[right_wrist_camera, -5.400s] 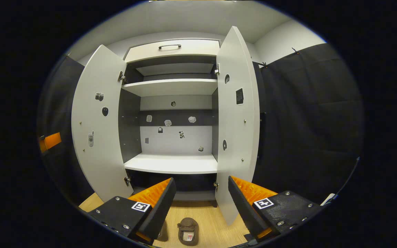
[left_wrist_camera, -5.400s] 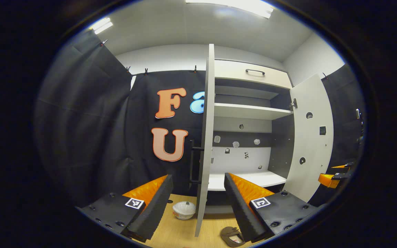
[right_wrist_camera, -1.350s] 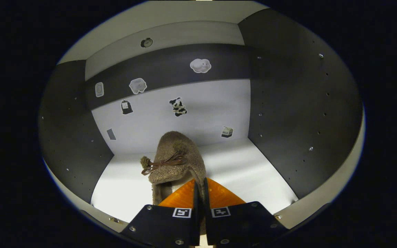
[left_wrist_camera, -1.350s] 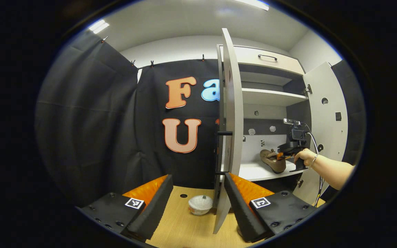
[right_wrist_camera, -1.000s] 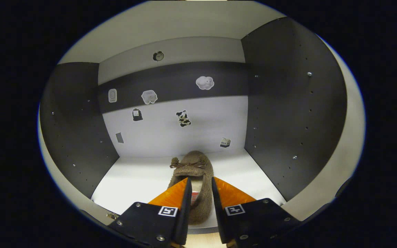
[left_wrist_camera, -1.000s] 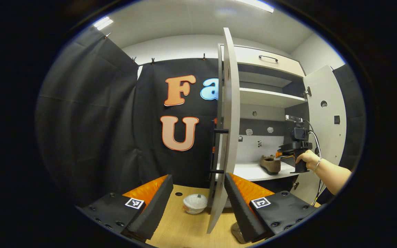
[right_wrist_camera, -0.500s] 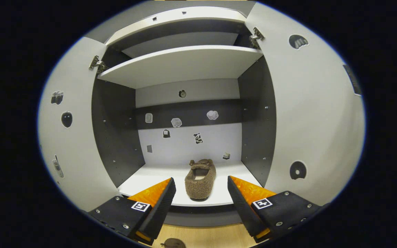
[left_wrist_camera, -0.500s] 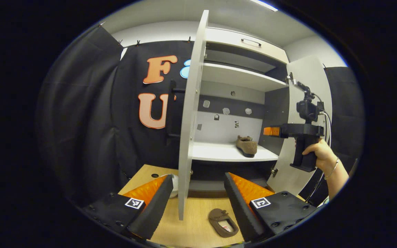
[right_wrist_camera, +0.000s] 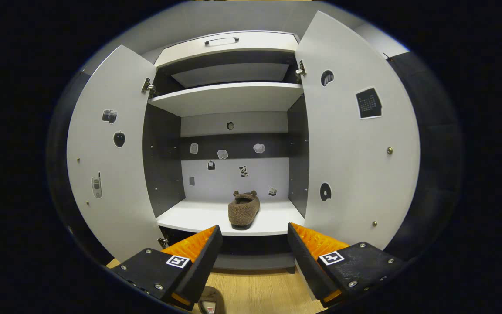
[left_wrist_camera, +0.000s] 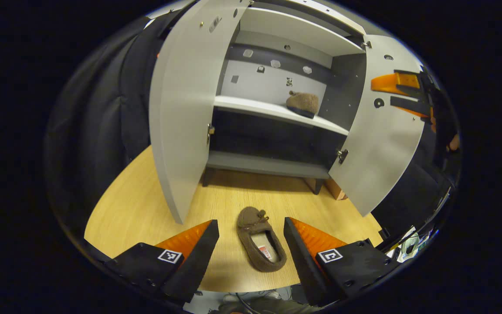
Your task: Grab one shoe with the right hand and put it into the shoe cabinet, grab the other shoe with the left hand and put it into the shoe cabinet; then close the right door with the right hand and the left door with the left hand.
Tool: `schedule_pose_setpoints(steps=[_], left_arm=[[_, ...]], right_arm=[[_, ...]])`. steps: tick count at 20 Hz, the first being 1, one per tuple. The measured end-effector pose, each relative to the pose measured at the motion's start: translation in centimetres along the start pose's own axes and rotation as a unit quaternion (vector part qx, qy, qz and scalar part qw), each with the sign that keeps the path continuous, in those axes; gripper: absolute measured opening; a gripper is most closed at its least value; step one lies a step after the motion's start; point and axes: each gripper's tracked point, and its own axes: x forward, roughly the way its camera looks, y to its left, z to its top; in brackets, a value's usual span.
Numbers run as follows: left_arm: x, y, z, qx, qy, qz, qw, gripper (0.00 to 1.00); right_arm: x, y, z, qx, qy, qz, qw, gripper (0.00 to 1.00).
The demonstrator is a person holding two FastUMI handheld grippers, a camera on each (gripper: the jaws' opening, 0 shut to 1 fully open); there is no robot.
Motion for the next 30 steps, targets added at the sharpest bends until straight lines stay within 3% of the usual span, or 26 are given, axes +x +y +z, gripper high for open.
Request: schedule_pose_setpoints(steps=[7, 11, 14, 16, 17, 18, 20, 21, 23, 30], left_arm=[[6.9, 0.1, -8.1, -0.015, 0.1, 0.024, 0.995, 0.98], [9.3, 0.7, -10.7, -0.057, 0.139, 0.037, 0.988, 0.98], [11.0, 1.3, -11.5, -0.059, 0.155, 0.052, 0.985, 0.97], [11.7, 1.5, -12.2, -0.06, 0.168, 0.058, 0.982, 0.89], [12.1, 1.3, -12.7, -0.063, 0.175, 0.059, 0.981, 0.76], [12.3, 0.8, -13.0, -0.071, 0.18, 0.051, 0.98, 0.74], [12.6, 0.1, -12.5, -0.076, 0.189, 0.05, 0.978, 0.45], [12.8, 1.0, -12.7, -0.065, 0.192, 0.069, 0.977, 0.3], [12.5, 0.8, -12.3, -0.07, 0.199, 0.064, 0.975, 0.11], [7.1, -2.6, -4.5, -0.069, 0.17, 0.026, 0.983, 0.1]], right_arm=[[-4.7, -2.4, -1.0, 0.019, 0.024, 0.001, 1.0, 0.92], [-6.4, -4.3, -1.0, 0.024, 0.031, -0.005, 0.999, 0.92], [-7.0, -5.6, -0.9, 0.022, 0.033, -0.011, 0.999, 0.92], [-7.1, -6.5, -0.6, 0.019, 0.031, -0.014, 0.999, 0.92], [-7.2, -6.7, -0.4, 0.019, 0.03, -0.014, 0.999, 0.92], [-7.3, -6.9, -0.4, 0.021, 0.031, -0.012, 0.999, 0.92], [-7.4, -7.4, -0.4, 0.023, 0.032, -0.009, 0.999, 0.92], [-7.5, -7.8, -0.5, 0.023, 0.032, -0.009, 0.999, 0.92], [-7.4, -8.4, -0.4, 0.022, 0.03, -0.007, 0.999, 0.92], [-7.5, -10.0, -0.4, 0.022, 0.024, 0.029, 0.999, 0.93]])
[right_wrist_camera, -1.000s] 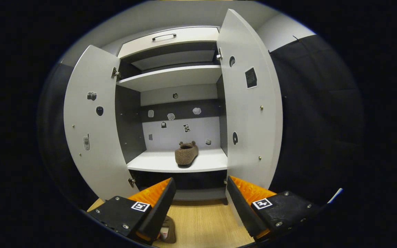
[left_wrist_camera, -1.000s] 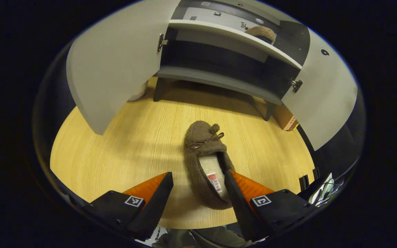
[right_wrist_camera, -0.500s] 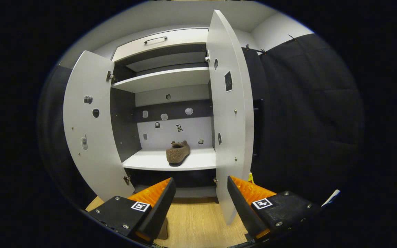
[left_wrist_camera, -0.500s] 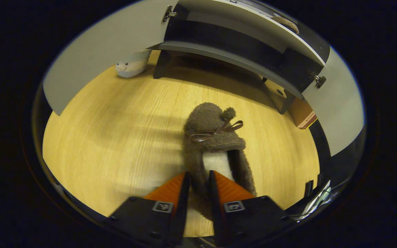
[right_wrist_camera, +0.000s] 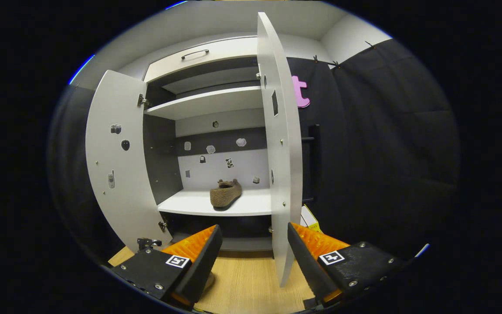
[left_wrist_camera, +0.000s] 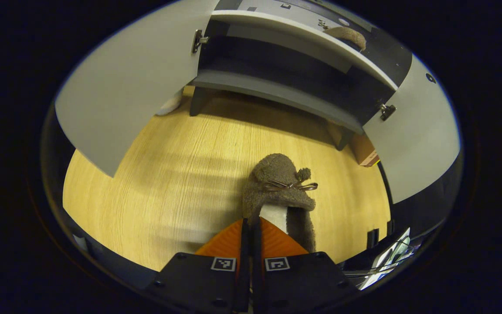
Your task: Grab one shoe with the right hand and put it into the shoe cabinet, grab the other shoe with the left hand and put it into the shoe cabinet; then close the right door with the right hand and the left door with the left hand.
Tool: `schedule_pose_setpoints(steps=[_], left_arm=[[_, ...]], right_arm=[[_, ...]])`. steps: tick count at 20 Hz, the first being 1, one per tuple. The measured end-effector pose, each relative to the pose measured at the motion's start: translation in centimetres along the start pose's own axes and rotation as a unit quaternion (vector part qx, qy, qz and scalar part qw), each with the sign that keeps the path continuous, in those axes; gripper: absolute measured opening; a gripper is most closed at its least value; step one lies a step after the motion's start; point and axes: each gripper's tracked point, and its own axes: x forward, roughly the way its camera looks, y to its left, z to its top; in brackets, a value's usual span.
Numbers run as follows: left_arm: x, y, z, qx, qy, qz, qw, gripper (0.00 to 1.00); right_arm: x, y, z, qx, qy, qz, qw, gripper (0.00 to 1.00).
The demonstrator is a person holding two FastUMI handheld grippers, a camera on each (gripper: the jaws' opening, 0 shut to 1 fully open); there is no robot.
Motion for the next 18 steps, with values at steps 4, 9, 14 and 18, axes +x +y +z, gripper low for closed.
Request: schedule_pose_setpoints(steps=[4, 9, 14, 18], left_arm=[[-6.0, -2.3, 5.0, 0.005, -0.056, -0.011, 0.998, 0.1], [-12.4, -5.6, 12.0, 0.021, -0.141, -0.018, 0.99, 0.1], [-14.6, -7.9, 19.7, 0.027, -0.209, -0.021, 0.977, 0.1], [-14.7, -8.0, 26.7, 0.025, -0.251, -0.005, 0.968, 0.1]], right_arm=[[-0.3, -0.9, 0.0, 0.0, -0.006, 0.022, 1.0, 0.93], [-0.7, -3.4, 0.2, 0.001, -0.011, 0.028, 1.0, 0.93], [-1.4, -6.5, 0.7, 0.011, -0.02, 0.016, 1.0, 0.93], [-1.7, -9.0, 1.3, 0.015, -0.028, -0.006, 0.999, 0.92]])
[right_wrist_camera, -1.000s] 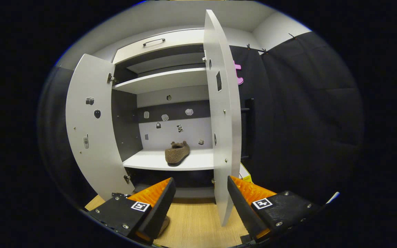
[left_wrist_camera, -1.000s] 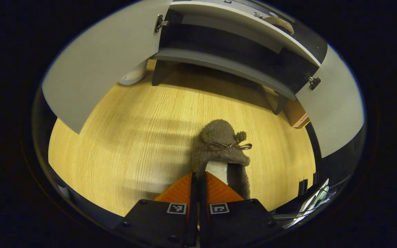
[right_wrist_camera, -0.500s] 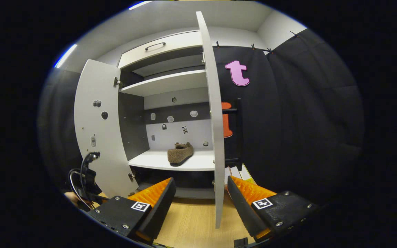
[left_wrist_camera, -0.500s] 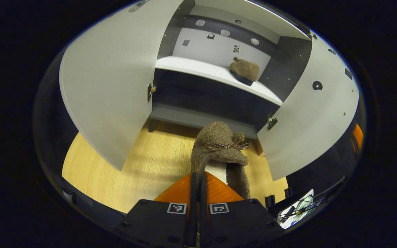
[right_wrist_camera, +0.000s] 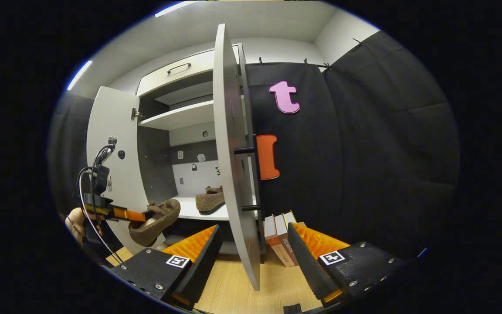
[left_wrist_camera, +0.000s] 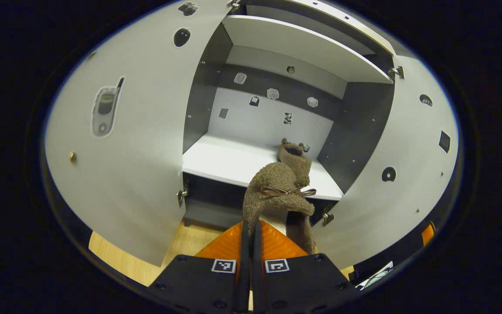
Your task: Grab one shoe with the right hand and put it into the shoe cabinet, grab the other shoe with the left hand and put it into the shoe cabinet; then close the right door with the right hand and the left door with the left hand.
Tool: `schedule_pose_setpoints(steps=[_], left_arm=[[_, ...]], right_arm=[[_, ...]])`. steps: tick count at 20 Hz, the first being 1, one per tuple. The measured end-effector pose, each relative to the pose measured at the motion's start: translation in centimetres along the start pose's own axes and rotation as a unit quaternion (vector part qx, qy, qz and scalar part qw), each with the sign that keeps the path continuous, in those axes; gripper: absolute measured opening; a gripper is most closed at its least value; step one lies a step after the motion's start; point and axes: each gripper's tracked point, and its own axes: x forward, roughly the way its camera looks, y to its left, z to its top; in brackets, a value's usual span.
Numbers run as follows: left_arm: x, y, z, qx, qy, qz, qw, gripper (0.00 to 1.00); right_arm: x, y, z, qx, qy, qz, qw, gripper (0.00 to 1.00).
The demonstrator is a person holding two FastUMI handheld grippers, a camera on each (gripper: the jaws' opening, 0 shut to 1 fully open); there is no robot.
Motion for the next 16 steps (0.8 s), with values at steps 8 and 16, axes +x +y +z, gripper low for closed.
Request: schedule_pose_setpoints(steps=[8, 16], left_arm=[[10.7, 1.0, 8.2, -0.005, -0.046, 0.029, 0.999, 0.1], [20.7, 4.3, 7.5, -0.055, 0.01, 0.059, 0.997, 0.1]], right_arm=[[-0.6, -5.0, 1.4, 0.002, -0.011, -0.056, 0.998, 0.92], [-0.1, -6.5, 1.3, 0.009, -0.004, -0.092, 0.996, 0.92]])
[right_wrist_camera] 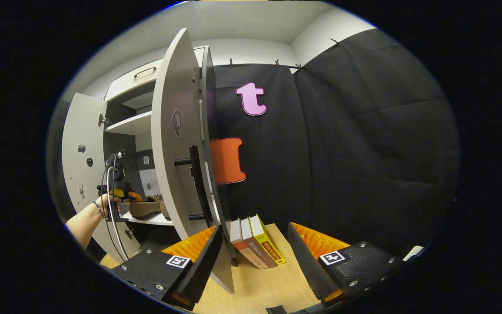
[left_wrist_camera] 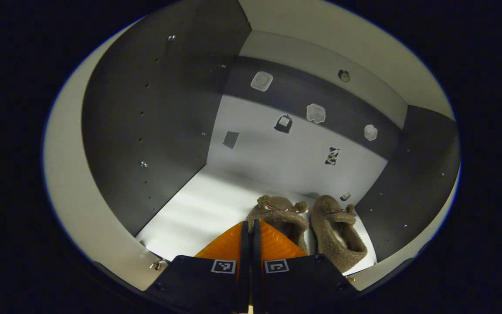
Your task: Grab one shoe with the right hand and put it into the shoe cabinet, grab the other shoe with the left hand and put it into the shoe cabinet; then close the right door with the right hand and the left door with the left hand.
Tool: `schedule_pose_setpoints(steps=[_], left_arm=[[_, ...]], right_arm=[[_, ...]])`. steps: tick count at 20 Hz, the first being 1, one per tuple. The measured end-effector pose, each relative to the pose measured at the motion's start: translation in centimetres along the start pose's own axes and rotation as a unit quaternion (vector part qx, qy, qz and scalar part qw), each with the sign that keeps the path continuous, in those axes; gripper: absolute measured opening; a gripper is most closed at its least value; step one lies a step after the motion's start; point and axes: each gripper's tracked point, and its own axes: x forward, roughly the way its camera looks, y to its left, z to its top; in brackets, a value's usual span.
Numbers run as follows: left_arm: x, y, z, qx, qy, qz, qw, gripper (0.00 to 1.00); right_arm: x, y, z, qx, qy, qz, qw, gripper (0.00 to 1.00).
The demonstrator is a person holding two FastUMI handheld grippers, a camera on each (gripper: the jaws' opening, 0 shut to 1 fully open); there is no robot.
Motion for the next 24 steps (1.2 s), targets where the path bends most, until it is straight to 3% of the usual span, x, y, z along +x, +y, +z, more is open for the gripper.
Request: schedule_pose_setpoints(steps=[3, 7, 9, 10, 12, 14, 15, 16, 18, 22, 24], left_arm=[[0.1, -0.3, 0.9, 0.006, -0.015, -0.016, 1.0, 0.1], [-4.0, -2.3, 1.9, 0.046, -0.048, -0.038, 0.997, 0.12], [-6.8, -3.2, 3.1, 0.079, -0.08, -0.051, 0.992, 0.3], [-8.3, -3.6, 3.7, 0.09, -0.094, -0.056, 0.99, 0.33], [-11.3, -3.9, 4.8, 0.103, -0.124, -0.061, 0.985, 0.56], [-14.4, -4.2, 5.6, 0.11, -0.152, -0.069, 0.98, 0.58], [-16.0, -4.0, 5.9, 0.11, -0.163, -0.072, 0.978, 0.7], [-17.3, -3.9, 6.2, 0.108, -0.173, -0.075, 0.976, 0.74], [-20.2, -3.6, 6.3, 0.104, -0.188, -0.084, 0.973, 0.7], [-25.2, -2.8, 5.8, 0.097, -0.209, -0.1, 0.968, 0.84], [-27.5, -2.1, 5.6, 0.1, -0.218, -0.103, 0.965, 0.86]], right_arm=[[0.3, 0.1, 0.0, -0.002, 0.001, -0.005, 1.0, 0.92], [0.7, 1.1, 0.5, -0.006, -0.006, 0.002, 1.0, 0.92], [0.9, 1.6, 0.6, -0.01, -0.007, 0.006, 1.0, 0.92], [1.1, 1.9, 0.5, -0.011, -0.007, 0.009, 1.0, 0.92], [1.4, 2.5, 0.4, -0.013, -0.006, 0.014, 1.0, 0.92], [1.6, 2.7, 0.0, -0.016, -0.003, 0.016, 1.0, 0.92], [1.7, 2.9, -0.1, -0.019, -0.001, 0.016, 1.0, 0.92], [1.9, 3.0, -0.3, -0.021, 0.001, 0.016, 1.0, 0.92], [2.2, 3.1, -0.7, -0.026, 0.004, 0.014, 1.0, 0.92], [2.9, 3.1, -1.5, -0.031, 0.01, 0.007, 0.999, 0.92], [3.1, 3.5, -2.0, -0.036, 0.015, 0.011, 0.999, 0.92]])
